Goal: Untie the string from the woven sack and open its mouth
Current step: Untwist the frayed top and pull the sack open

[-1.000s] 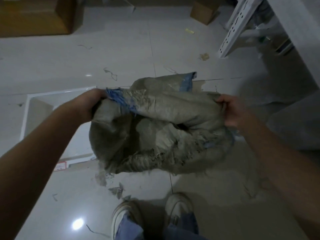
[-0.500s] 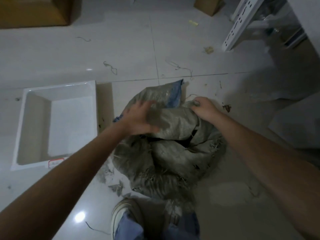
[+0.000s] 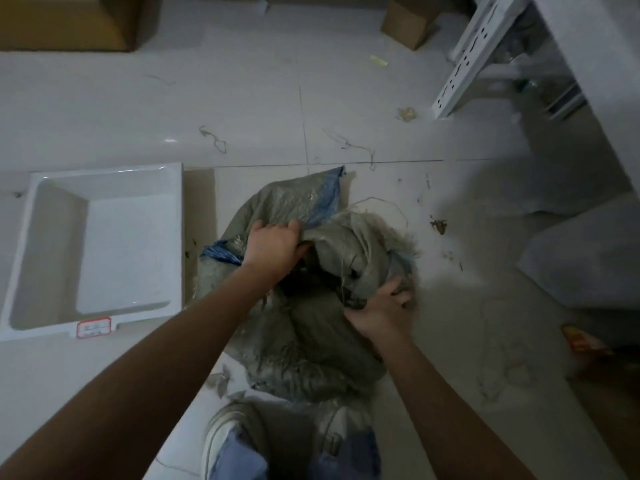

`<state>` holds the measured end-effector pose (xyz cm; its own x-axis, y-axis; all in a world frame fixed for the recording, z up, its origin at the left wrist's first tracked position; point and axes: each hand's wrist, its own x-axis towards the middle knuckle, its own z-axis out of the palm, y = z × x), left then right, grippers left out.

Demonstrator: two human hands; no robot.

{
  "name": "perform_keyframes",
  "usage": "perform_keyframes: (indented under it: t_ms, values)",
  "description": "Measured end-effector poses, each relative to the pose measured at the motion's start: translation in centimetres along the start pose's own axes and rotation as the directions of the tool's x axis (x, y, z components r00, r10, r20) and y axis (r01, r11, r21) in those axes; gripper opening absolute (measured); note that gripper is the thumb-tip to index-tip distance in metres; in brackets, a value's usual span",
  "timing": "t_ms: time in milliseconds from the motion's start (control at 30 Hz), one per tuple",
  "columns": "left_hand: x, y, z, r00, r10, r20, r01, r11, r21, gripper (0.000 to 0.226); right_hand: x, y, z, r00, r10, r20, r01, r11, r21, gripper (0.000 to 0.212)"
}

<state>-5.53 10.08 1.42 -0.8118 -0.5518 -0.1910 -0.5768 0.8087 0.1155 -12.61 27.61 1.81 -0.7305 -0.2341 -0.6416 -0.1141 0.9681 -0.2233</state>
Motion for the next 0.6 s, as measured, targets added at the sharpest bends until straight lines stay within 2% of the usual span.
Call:
perform_keyframes:
  t_ms: [67,100,133,200,267,433,533,600]
  values:
    - [0.0,-1.3,-0.6,0.998,-0.054,0.027,0.057,0.991,-0.122,0.045,1.5,0.2,0.4,0.999,-0.006,-0.05,0.019,0.96,0.279,0.097]
    - [-0.1,-2.0,-0.9,0.995,-0.09,0.041,0.097,0.973,-0.21,0.046,2.3,0.2,0.1,0.996,-0.023,-0.084,0.054,0.917,0.396,0.08]
    - [0.1,-2.9,-1.3,0.99,-0.128,0.066,0.143,0.938,-0.315,0.046,3.1,0.2,-0.4,0.994,-0.04,-0.098,0.081,0.888,0.454,0.058]
    - [0.2,-4.4,-2.3,0.977,-0.189,0.102,0.213,0.812,-0.543,0.042,4.2,-0.1,-2.1,0.994,-0.096,-0.051,0.109,0.88,0.461,0.013]
    - [0.1,-5.6,-3.6,0.96,-0.255,0.115,0.259,0.663,-0.703,0.037,5.3,-0.2,-4.1,0.995,-0.098,0.006,0.078,0.832,0.55,0.014]
    - [0.3,-9.1,-6.8,0.831,-0.519,0.199,0.406,0.322,-0.855,0.047,6.4,-0.8,-9.3,0.971,-0.2,0.133,0.002,0.563,0.827,0.032]
    - [0.2,-11.2,-7.4,0.773,-0.573,0.271,0.411,0.127,-0.903,0.052,6.8,-0.5,-10.8,0.959,-0.237,0.156,-0.061,0.367,0.928,0.02]
    - [-0.9,-11.5,-6.4,0.763,-0.552,0.338,0.395,-0.017,-0.918,0.036,7.1,0.0,-10.9,0.959,-0.231,0.164,-0.075,0.351,0.933,0.021]
